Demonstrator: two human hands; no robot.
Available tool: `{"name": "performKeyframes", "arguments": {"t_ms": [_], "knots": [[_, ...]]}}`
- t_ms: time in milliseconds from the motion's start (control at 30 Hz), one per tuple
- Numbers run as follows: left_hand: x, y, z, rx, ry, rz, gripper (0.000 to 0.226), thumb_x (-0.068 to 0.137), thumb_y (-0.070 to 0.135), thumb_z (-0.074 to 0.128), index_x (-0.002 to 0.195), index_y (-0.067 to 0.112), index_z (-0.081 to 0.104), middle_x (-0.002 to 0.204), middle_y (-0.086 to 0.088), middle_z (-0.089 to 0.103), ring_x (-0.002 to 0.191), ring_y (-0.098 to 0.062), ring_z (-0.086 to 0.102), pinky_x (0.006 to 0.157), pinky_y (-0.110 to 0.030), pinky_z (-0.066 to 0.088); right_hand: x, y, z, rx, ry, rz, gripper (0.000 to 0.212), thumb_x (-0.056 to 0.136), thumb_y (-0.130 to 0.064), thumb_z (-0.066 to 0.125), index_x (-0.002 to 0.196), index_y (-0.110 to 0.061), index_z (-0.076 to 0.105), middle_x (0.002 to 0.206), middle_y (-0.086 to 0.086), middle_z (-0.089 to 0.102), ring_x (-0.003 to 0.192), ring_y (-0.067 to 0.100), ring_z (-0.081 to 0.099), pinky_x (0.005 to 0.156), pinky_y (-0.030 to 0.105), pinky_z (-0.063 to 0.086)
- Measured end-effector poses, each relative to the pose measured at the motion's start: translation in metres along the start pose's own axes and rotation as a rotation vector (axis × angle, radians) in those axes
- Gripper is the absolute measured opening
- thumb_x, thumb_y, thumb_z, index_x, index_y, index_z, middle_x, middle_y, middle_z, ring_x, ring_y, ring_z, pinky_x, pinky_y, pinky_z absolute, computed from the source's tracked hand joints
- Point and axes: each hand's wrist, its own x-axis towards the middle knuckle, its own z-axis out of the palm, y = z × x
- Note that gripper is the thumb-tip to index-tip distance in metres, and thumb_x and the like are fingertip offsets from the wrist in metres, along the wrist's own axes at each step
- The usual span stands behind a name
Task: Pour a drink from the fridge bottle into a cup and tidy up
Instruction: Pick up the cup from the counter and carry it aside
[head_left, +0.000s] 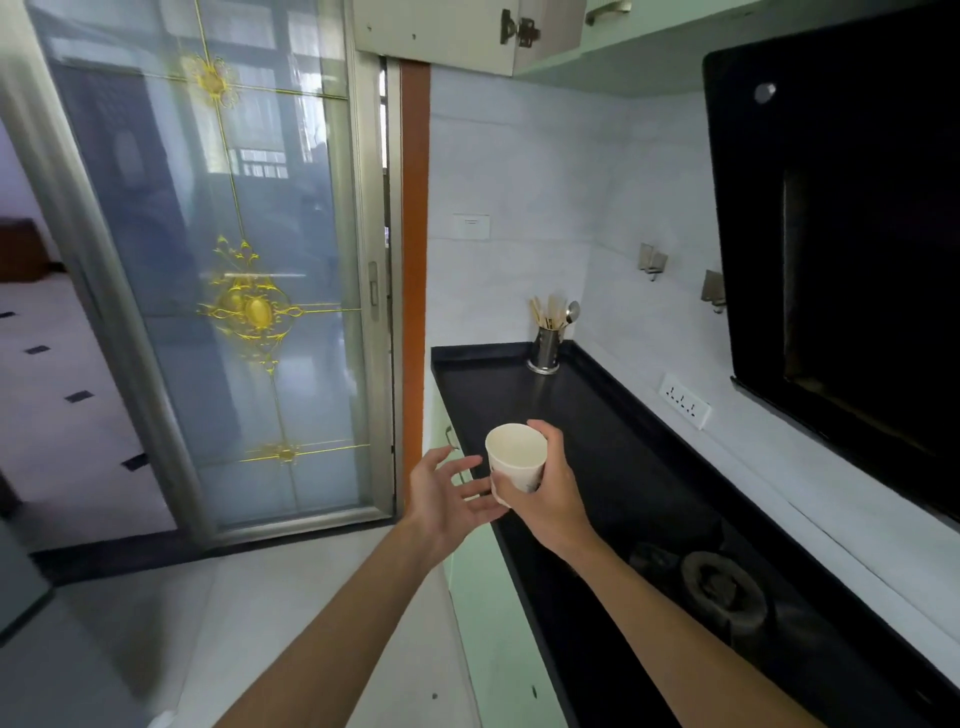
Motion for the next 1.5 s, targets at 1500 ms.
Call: {"name": "performKeyframes", "arguments": {"t_ms": [1500], "knots": [[0.271,0.194,-0.072,0.075,-0.071,-0.254,0.053,0.093,0.037,0.052,0.132,0.001,0.05,0.118,-0.027,0.059,0.098,-0.042,0.062,0.081,-0.053,0.053,0.255,0.091,0.155,-0.081,0.248,0.186,0.081,0.074,-0.035,0.08,0.14,-0.043,0.033,0.123,-0.001,0.058,0.111,0.013,0.06,0.085,0.027,0.056]]}}
